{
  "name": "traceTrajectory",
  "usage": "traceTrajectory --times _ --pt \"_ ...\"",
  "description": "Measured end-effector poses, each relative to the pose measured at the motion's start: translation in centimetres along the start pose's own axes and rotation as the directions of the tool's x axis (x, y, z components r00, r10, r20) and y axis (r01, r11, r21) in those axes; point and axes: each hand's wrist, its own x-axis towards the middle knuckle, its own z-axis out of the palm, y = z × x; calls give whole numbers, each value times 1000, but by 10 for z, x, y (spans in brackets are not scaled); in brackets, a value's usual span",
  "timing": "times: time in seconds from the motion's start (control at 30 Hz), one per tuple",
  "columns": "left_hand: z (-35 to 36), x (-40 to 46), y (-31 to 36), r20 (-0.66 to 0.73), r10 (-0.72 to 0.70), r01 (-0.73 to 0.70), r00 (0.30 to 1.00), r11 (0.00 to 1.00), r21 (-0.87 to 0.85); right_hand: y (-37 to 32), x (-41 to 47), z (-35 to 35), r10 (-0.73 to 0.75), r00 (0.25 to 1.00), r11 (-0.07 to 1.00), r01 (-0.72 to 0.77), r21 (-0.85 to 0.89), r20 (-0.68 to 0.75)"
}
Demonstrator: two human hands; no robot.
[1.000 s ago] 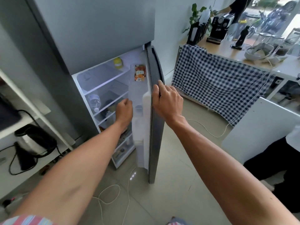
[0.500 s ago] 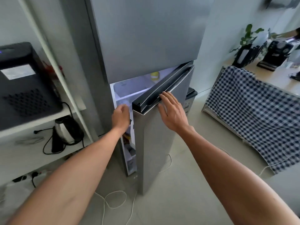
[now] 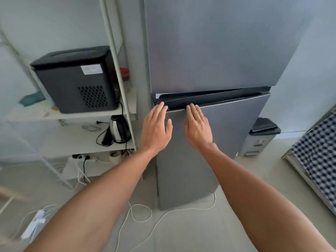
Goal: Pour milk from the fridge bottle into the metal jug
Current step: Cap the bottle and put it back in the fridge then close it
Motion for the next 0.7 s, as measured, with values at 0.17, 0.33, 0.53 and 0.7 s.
traceTrajectory --times 0.17,0.33,0.53,0.7 --pt "17 7 6 209 -120 80 970 979 190 5 15 -1 -42 994 999 41 14 103" --pt "20 28 1 303 -186 118 935 966 230 7 34 -3 -54 980 998 56 -6 190" --pt "19 50 -14 379 -183 106 907 971 215 0 48 0 -13 975 1000 14 -4 222" --pt "18 53 -21 359 -142 64 923 973 222 -3 48 7 5 982 1000 -2 -19 189"
